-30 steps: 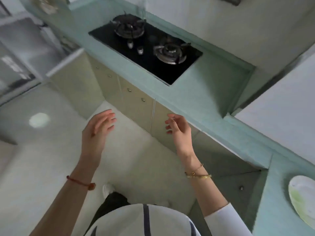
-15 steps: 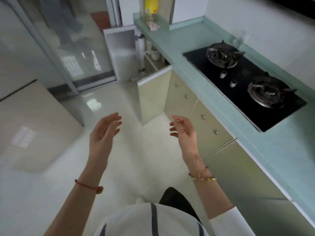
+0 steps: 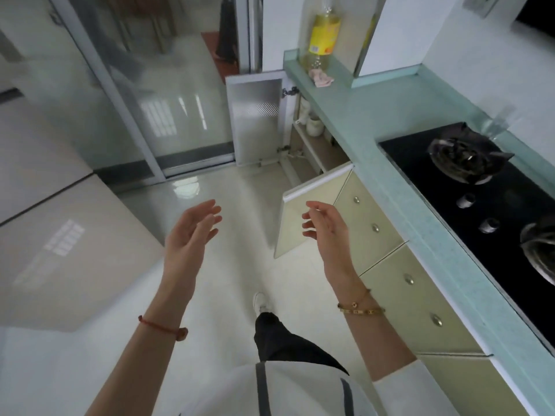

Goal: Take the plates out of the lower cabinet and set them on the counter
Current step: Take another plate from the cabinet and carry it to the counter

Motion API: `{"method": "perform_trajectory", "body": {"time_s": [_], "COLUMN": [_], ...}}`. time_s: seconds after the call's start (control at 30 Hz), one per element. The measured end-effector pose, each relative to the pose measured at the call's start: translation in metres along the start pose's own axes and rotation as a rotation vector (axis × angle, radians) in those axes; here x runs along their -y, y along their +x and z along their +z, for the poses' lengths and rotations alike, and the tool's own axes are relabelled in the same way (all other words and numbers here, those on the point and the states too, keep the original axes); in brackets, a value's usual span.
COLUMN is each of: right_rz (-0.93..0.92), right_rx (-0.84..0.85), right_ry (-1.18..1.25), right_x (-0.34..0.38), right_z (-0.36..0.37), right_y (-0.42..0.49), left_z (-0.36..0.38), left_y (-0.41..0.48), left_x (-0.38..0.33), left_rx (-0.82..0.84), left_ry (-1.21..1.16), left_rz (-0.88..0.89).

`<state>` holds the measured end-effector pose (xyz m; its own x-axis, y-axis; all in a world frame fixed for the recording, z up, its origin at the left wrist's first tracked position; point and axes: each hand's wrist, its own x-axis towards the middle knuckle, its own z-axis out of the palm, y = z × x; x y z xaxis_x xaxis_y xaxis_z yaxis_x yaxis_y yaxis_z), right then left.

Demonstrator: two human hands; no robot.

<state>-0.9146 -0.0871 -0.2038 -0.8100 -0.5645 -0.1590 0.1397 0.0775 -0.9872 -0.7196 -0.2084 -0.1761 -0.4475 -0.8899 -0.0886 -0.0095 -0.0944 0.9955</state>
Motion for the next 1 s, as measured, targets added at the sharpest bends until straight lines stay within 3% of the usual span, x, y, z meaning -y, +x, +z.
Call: {"method": "perform_trajectory", "body": {"time_s": [0.33, 0.57, 1.0], "right_rz": [-0.001, 0.034, 0.131], "right_rx": [0.060, -0.009, -0.607], "right_ry": [-0.035, -0.033, 0.082], "right_x": [0.041, 0.041, 0.018], "right_z": [0.092, 0.143, 0.239], "right_y": [0.188, 0.286, 0.429], "left_z": [0.029, 0.035, 0.054], "left_y": [0.203, 0.341, 0.622], "left_x": [-0.033, -0.021, -0.013], "left_rx": [-0.036, 0.062, 0.599], "left_ry": [-0.002, 0.003, 0.182], "left_rz": [-0.004, -0.022, -0.092]}}
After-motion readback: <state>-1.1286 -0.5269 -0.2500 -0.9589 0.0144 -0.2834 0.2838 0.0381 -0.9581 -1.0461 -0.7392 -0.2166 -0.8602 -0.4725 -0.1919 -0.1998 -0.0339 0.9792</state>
